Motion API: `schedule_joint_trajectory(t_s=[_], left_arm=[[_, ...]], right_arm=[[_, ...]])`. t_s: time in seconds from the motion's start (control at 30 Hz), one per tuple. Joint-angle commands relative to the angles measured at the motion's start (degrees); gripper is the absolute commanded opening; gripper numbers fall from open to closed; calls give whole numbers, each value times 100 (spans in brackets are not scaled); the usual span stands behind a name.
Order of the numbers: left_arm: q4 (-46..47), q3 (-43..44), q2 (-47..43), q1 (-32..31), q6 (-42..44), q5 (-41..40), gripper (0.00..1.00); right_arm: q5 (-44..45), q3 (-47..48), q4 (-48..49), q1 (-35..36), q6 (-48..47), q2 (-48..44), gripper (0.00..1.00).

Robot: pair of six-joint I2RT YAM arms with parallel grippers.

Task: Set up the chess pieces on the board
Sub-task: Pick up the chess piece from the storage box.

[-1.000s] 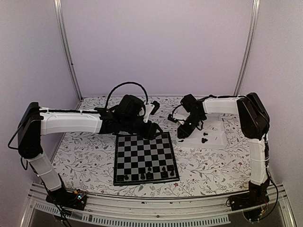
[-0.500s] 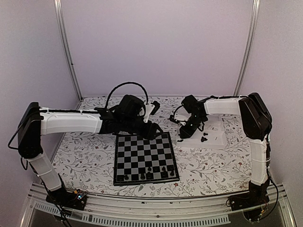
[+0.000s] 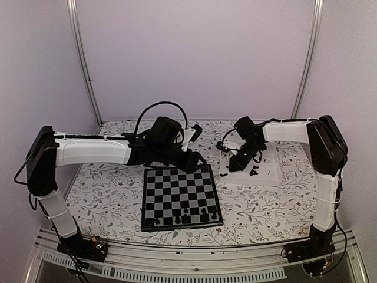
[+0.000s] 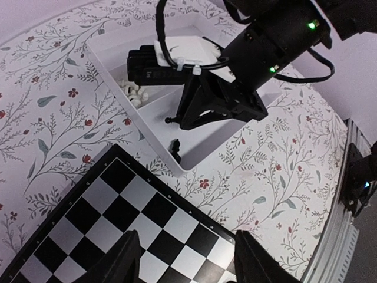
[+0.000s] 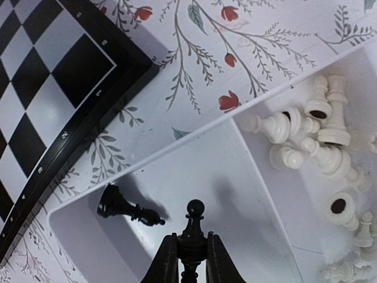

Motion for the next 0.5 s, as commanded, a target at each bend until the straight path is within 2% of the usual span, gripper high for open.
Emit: schedule_joint_trajectory(t_s=[0.0,0.2,0.47], left_arm=[[524,356,249,233,-293,608,56],[1526,523,723,522,-1128,1461,54],[2391,860,1473,641,-2113,2182,52]], right_arm=[[-710,-324,446,-98,-383,-928,4],[-1399,-757,765,-92,-680,-1617,4],[-1828,-874,861,-76,-885,-2002,5]])
